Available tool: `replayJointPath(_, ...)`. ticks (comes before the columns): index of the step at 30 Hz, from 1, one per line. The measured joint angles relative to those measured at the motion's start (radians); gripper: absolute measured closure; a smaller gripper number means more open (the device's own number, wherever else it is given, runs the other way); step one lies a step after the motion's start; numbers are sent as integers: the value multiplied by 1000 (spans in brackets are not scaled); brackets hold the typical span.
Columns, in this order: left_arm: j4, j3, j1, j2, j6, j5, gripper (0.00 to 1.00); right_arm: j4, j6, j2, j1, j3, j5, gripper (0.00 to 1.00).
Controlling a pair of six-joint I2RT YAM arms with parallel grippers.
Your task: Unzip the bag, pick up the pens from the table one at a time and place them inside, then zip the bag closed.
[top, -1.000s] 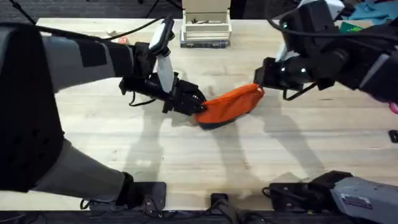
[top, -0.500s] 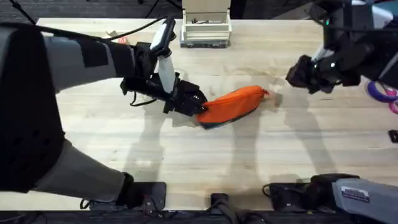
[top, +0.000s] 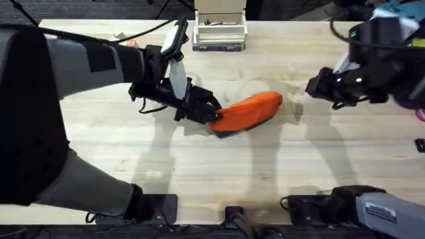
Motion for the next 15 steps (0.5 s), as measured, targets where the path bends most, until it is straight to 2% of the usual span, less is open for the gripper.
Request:
replayJointPath(3,0,0,0,0,0,0,957,0,-26,-74,2,8,-32,873)
replayJointPath(4,0,0,0,0,0,0,957,1,-32,-97,2,8,-44,803)
replayJointPath(7,0,0,0,0,0,0,957,0,-49,-165,4,8,-85,390)
replayJointPath(8,0,0,0,0,0,0,957,-1,-57,-189,4,8,-104,224)
replayJointPath(9,0,0,0,0,0,0,957,-1,-62,-208,4,8,-119,95)
replayJointPath(10,0,0,0,0,0,0,957,-2,-70,-228,4,8,-135,26)
replayJointPath(15,0,0,0,0,0,0,957,-4,-82,-308,5,8,-176,4)
